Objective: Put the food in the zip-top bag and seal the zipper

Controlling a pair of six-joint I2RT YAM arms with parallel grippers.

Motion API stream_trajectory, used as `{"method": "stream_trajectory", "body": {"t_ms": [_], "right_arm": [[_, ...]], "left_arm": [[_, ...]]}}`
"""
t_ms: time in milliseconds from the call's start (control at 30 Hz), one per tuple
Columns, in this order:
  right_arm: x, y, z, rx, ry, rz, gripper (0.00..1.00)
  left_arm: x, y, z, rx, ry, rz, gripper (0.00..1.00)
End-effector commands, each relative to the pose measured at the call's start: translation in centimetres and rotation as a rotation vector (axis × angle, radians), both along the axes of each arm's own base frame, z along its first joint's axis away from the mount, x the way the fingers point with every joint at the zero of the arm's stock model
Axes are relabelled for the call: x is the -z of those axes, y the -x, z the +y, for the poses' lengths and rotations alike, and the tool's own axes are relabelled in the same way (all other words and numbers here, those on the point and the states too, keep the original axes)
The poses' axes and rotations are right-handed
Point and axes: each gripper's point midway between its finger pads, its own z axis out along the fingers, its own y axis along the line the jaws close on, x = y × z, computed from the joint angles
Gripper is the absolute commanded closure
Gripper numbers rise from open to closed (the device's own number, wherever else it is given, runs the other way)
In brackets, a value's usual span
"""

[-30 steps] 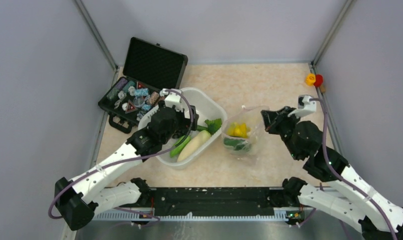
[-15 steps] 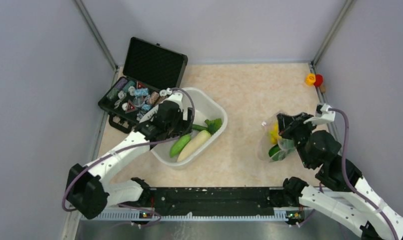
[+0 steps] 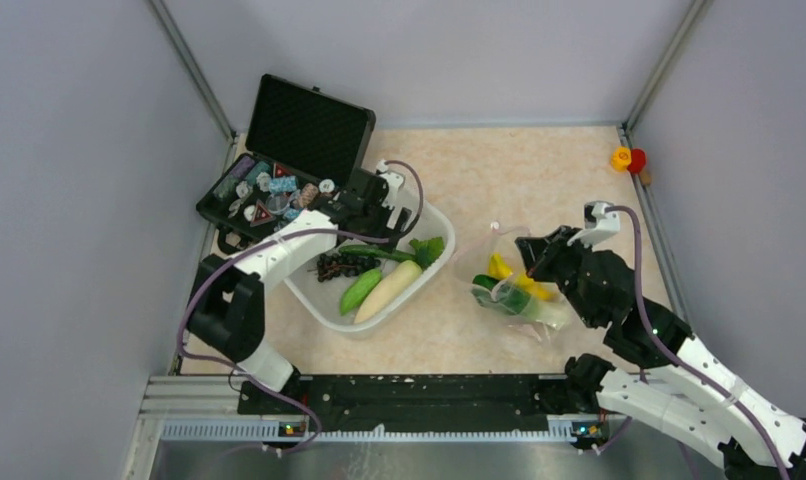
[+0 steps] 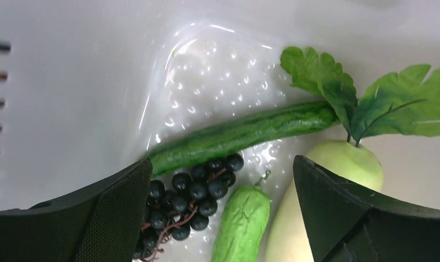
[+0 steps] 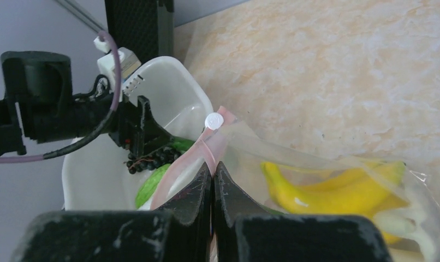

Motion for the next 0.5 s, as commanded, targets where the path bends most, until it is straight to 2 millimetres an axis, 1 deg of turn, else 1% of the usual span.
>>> {"method": "stream_trajectory", "body": {"t_ms": [0, 67, 167, 300, 467], "right_arm": [[-2.8, 0.3, 0.8, -0.035, -0.088, -0.057, 1.0], [-2.9, 0.3, 0.6, -0.034, -0.086, -0.057, 1.0], [-2.8, 0.4, 0.2, -0.021, -0.088, -0.061, 1.0], [-3.3, 0.7, 0.0, -0.025, -0.088, -0.072, 1.0], [-3.6, 0.8, -0.6, -0.011, -0.087, -0.082, 1.0]], "left_arm": [[0.7, -0.6, -0.2, 0.123, -0.094, 0.051, 0.03], [1.7, -0.4, 0.0, 0.149, -0.117, 0.073, 0.03], [2.8, 0.7, -0.8, 0.249, -0.087, 0.093, 0.02], [4.1, 1.8, -0.8, 0.3, -0.089, 0.123, 0.02], [5.6, 0.3, -0.9, 0.305, -0.128, 0.146, 0.03]]}}
